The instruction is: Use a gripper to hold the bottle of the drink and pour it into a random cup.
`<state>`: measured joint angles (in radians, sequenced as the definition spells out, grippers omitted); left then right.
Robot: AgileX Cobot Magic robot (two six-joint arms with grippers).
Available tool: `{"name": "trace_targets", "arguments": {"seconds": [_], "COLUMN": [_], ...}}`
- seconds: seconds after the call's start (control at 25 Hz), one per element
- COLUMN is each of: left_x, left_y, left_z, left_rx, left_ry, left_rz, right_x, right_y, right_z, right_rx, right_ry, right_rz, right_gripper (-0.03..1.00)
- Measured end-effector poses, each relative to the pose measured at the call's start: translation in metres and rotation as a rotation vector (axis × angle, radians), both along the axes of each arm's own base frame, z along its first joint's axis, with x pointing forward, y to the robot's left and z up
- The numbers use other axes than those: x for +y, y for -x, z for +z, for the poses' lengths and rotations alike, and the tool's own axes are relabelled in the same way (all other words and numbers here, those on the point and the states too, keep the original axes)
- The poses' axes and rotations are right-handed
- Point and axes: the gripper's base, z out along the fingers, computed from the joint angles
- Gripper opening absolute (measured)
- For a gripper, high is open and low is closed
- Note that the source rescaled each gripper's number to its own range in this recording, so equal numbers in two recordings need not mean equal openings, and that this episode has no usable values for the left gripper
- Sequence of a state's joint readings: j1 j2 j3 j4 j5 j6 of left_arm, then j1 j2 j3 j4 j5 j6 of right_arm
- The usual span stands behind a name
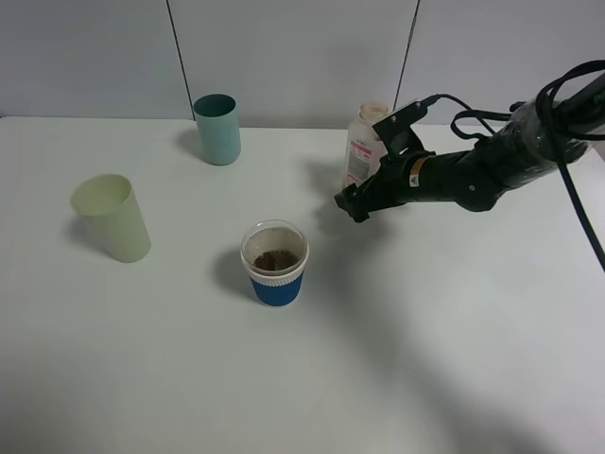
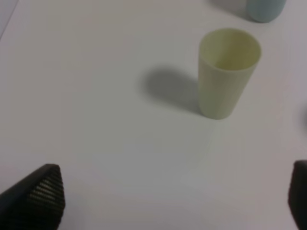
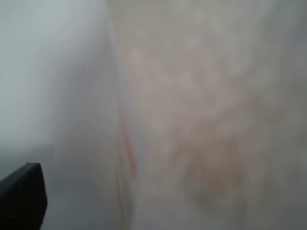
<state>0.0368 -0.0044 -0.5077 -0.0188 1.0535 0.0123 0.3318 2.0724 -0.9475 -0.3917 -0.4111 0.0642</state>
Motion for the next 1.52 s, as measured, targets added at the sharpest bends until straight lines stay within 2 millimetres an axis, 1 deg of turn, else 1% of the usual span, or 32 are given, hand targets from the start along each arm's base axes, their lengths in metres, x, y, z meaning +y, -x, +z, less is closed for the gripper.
{"name": "trace_targets", "arguments": {"seconds": [0.4,0.72,0.88,1.04,1.2,1.36,1.52], "left_x": [0.0,0.0,0.0,0.0,0.0,0.0,0.0], "left_y": [0.0,0.0,0.0,0.0,0.0,0.0,0.0], "left_z": [0.0,0.0,0.0,0.0,0.0,0.0,0.0], "left_rx": [0.0,0.0,0.0,0.0,0.0,0.0,0.0], "left_ry": [0.0,0.0,0.0,0.0,0.0,0.0,0.0], "left_rz": [0.0,0.0,0.0,0.0,0.0,0.0,0.0], "right_x": [-0.005,-0.016,-0.02,-0.026,-0.033,-0.051,-0.079], "right_y": [0.003,0.014,0.021,0.032,0.046,0.057,0.066], "right_z": [0.045,0.082,0.107,0.138,0.171,0.194,0.207], "right_rx": [-0.034,-0.002,-0.024,-0.071,-0.13,-0.155,-0.138], "right_ry": [0.02,0.057,0.055,0.048,0.046,0.059,0.093], "right_rz": [-0.031,-0.101,-0.126,-0.146,-0.161,-0.215,-0.314], "right_gripper": [0.93,0.93,0.93,0.93,0.93,0.93,0.93]}}
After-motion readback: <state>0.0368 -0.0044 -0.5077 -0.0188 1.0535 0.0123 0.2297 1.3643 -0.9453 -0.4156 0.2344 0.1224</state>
